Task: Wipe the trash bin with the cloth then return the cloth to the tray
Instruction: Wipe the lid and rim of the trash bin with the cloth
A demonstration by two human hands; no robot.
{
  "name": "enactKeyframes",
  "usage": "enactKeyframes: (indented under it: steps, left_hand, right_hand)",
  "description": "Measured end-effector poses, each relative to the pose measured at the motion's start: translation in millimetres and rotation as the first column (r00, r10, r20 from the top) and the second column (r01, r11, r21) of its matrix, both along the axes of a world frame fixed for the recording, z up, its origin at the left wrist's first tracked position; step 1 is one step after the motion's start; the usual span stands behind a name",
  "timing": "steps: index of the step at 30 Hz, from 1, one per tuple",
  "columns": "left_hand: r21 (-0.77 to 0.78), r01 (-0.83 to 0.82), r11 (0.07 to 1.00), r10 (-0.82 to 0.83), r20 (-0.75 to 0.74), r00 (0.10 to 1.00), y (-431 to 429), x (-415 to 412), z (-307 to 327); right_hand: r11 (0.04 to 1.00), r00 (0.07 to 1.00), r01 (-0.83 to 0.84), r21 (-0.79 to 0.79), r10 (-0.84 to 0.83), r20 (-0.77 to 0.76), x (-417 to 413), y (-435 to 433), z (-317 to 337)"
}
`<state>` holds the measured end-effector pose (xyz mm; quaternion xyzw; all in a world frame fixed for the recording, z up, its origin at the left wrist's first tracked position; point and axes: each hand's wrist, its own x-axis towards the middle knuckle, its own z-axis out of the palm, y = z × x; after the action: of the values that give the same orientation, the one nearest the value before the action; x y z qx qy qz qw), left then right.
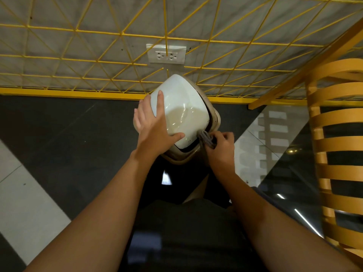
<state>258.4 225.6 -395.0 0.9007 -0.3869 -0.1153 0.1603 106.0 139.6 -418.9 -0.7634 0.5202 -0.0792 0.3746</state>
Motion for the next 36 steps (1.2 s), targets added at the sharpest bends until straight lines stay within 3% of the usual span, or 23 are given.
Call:
enactKeyframes:
  steps: [5,10,15,28,36]
  left_hand:
    - [0.006,-0.007,1.0,0.007,-0.01,1.0,-0.8,0.8,-0.6]
    - [0.011,0.003,1.0,-0.003,-0.008,1.0,0.0,0.5,1.7]
    - [0.012,-0.008,1.0,0.008,-0.007,1.0,-1.4,-0.2,1.1]
    - [0.025,-0.011,1.0,0.011,0.011,1.0,-1.7,-0.9,0.2]
    - [0.018,0.001,1.0,-0.001,0.004,1.0,-0.1,1.3,1.0]
  right_hand:
    - [1.0,0.999,-0.013,-0.021,0.014,0.049,0.2,43.7,-3.1]
    - [0.977,0.986,0.168,0.132,-0.164,-0.038,9.9,9.6,0.2]
    - [0.929,0.959,0.275,0.249,-0.283,-0.003,10.5,46.8,-6.2]
    - [0.855,0.925,0.354,0.379,-0.38,-0.007,12.8,59.9,-8.5]
    - [0.929,0.955,0.276,0.247,-0.294,0.037,8.7,42.7,-3.5]
